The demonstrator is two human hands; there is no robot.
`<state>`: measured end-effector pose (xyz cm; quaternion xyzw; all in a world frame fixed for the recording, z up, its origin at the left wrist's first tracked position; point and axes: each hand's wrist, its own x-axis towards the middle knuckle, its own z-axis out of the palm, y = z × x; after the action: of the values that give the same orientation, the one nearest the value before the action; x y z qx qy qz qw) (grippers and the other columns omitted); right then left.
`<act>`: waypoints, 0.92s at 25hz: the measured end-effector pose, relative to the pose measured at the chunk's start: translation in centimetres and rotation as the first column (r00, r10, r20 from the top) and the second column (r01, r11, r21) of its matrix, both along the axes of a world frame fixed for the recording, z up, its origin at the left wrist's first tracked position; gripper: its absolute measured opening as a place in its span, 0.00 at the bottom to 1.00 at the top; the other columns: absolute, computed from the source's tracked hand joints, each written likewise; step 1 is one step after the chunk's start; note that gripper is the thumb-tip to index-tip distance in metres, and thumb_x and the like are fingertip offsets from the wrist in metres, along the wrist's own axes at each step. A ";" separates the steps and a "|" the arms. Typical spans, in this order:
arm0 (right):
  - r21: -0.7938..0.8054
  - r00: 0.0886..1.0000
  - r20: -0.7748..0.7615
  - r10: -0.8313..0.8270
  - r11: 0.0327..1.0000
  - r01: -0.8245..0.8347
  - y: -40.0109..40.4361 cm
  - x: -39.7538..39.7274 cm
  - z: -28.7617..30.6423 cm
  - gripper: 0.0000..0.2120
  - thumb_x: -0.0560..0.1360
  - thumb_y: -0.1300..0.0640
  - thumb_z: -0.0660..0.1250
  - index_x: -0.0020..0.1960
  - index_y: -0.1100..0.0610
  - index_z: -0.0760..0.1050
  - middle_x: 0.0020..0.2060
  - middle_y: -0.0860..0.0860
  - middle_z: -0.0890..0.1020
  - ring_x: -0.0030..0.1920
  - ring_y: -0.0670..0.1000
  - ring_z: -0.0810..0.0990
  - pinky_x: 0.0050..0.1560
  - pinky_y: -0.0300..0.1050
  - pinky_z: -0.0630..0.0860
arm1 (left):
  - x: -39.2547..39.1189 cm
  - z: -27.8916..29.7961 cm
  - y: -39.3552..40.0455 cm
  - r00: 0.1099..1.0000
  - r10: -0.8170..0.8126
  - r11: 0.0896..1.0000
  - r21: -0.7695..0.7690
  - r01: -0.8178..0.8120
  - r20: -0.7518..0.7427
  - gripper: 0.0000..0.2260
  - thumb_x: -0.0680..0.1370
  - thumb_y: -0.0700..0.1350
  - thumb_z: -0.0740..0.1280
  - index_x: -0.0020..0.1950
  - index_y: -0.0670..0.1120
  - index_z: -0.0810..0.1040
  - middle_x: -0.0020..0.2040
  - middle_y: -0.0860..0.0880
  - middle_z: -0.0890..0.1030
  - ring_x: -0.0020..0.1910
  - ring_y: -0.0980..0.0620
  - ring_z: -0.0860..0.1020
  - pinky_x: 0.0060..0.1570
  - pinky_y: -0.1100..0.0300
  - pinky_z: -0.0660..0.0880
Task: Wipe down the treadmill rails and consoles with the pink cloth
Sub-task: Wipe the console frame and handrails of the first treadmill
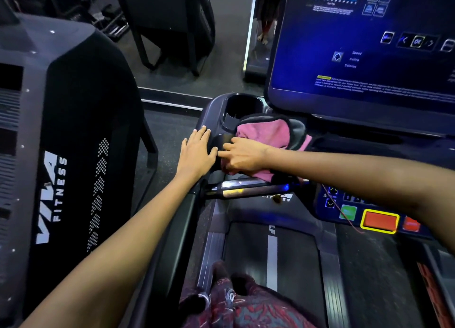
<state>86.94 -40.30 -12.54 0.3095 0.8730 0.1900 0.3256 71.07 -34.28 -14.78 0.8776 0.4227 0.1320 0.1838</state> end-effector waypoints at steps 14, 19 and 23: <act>0.161 0.936 -0.348 0.053 0.987 0.004 0.2 1.5 0.0 0.17 0.74 0.50 0.54 0.44 0.47 0.81 0.39 0.50 0.78 0.35 0.51 0.75 0.30 0.43 0.66 | 0.1 -0.3 0.3 0.996 0.017 0.999 -0.048 -0.013 0.092 0.21 0.82 0.52 0.54 0.73 0.44 0.64 0.75 0.48 0.61 0.75 0.48 0.55 0.72 0.48 0.54; 0.297 0.828 -0.553 -0.093 0.906 0.300 1.4 2.1 1.6 0.19 0.75 0.48 0.51 0.49 0.49 0.81 0.39 0.53 0.77 0.36 0.53 0.75 0.31 0.44 0.68 | 0.1 -0.1 0.4 0.991 0.018 0.998 -0.070 -0.009 0.132 0.20 0.82 0.51 0.52 0.72 0.45 0.65 0.75 0.48 0.62 0.75 0.49 0.56 0.72 0.48 0.55; 0.263 0.917 -0.386 0.103 0.965 0.002 0.2 0.6 -0.8 0.17 0.73 0.51 0.54 0.40 0.48 0.81 0.37 0.50 0.77 0.35 0.51 0.75 0.29 0.43 0.65 | 0.0 0.0 0.2 0.987 0.029 0.996 -0.088 -0.015 0.157 0.19 0.82 0.50 0.51 0.72 0.45 0.66 0.74 0.49 0.62 0.75 0.50 0.56 0.72 0.49 0.54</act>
<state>87.49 -40.14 -13.33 0.3584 0.8962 0.2438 0.0938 71.06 -34.05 -14.75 0.8507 0.4218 0.1850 0.2533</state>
